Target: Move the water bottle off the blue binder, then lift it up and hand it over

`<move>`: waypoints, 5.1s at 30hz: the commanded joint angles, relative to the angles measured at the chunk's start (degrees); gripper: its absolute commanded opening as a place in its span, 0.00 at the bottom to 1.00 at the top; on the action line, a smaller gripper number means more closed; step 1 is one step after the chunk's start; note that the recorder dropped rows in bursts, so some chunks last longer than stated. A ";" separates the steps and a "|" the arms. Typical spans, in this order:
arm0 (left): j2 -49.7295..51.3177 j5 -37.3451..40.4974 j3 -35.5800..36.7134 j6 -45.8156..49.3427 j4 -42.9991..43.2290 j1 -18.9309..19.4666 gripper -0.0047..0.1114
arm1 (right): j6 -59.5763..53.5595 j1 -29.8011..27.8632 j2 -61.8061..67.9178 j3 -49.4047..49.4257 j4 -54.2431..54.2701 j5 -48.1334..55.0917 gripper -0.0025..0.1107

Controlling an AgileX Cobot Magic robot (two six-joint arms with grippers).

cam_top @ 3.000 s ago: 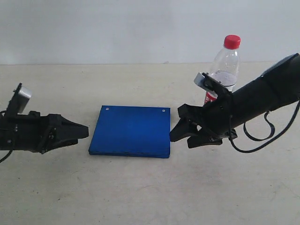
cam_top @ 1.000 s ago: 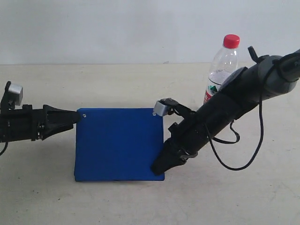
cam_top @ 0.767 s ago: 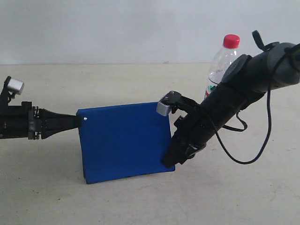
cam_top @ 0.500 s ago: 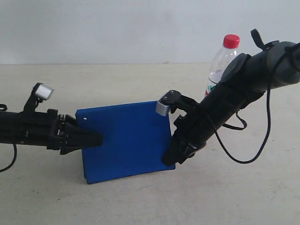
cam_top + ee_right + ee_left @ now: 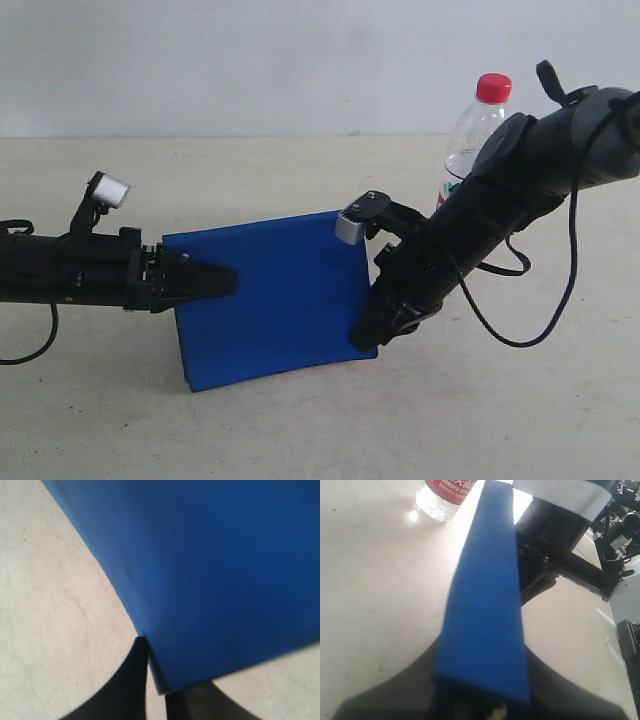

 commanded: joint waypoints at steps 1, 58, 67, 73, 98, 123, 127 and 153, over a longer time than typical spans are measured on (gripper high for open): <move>-0.67 0.80 -0.18 0.67 -0.99 -0.51 0.08 | 1.91 -0.47 0.01 -0.04 -4.02 -2.14 0.02; -62.70 -34.90 8.86 -18.77 -5.36 -0.51 0.08 | 24.04 -0.57 -37.39 0.58 -13.95 3.33 0.03; -71.41 -42.41 8.86 -19.20 -5.36 -0.51 0.08 | 24.04 -0.57 -37.39 4.86 -13.95 0.08 0.03; -70.35 -42.41 8.86 -19.20 -5.36 -0.51 0.08 | 24.04 -0.57 -37.39 5.64 -14.79 -0.09 0.03; -67.14 -45.23 10.22 -20.21 -4.99 -0.51 0.60 | 23.93 -0.57 -37.39 5.64 -14.82 -2.14 0.03; -110.32 -76.70 14.89 -14.60 -5.36 -0.39 0.08 | 29.09 -0.57 -89.90 11.55 -9.87 -18.29 0.03; -118.16 -76.60 21.44 -21.16 -5.36 -0.39 0.08 | 36.67 -0.57 -104.06 23.50 -8.98 -17.91 0.03; -111.46 -76.45 46.86 -28.67 -5.36 -0.54 0.08 | 31.54 -0.57 -116.24 66.84 -5.71 -37.51 0.03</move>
